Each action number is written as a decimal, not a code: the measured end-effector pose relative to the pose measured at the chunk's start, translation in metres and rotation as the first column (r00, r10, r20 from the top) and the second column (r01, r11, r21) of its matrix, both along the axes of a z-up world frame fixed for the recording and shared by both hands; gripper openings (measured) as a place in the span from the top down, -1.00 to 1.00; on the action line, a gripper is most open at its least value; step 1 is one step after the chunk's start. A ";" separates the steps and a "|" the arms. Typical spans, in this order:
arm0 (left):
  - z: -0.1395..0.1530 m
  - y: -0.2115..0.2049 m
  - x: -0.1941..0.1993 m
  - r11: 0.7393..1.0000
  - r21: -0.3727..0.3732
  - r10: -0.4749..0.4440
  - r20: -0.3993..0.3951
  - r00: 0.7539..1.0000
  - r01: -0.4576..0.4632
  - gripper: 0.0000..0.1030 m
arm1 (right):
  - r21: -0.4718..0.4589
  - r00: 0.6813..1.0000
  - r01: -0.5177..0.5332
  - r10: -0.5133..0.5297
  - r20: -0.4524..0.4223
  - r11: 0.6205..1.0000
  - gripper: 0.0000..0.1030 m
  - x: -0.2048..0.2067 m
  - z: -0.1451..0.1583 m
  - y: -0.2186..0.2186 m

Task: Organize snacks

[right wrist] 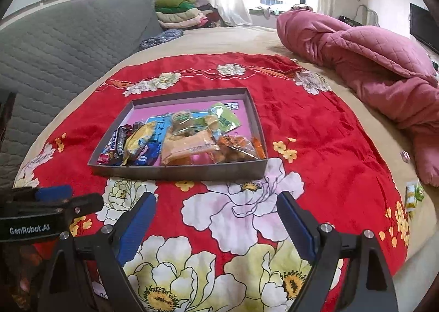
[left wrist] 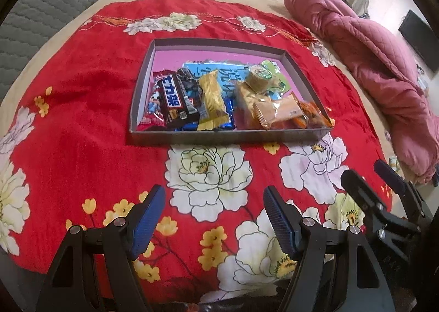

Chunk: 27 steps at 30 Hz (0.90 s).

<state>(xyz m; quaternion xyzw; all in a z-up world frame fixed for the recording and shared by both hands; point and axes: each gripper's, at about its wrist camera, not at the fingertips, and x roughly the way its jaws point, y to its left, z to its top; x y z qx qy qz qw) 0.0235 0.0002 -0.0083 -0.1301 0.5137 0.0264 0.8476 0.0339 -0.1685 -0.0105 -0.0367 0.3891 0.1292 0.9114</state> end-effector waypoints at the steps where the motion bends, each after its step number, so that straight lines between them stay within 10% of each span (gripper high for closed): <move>1: -0.001 0.000 0.000 1.000 0.000 0.000 -0.003 1.000 0.000 -0.46 | 0.002 1.000 0.003 -0.003 0.000 1.000 -0.73 0.000 0.000 -0.001; 27: -0.002 0.001 0.002 1.000 0.004 0.004 -0.009 1.000 -0.004 -0.46 | -0.014 1.000 -0.016 0.016 -0.011 1.000 -0.73 0.001 -0.004 0.003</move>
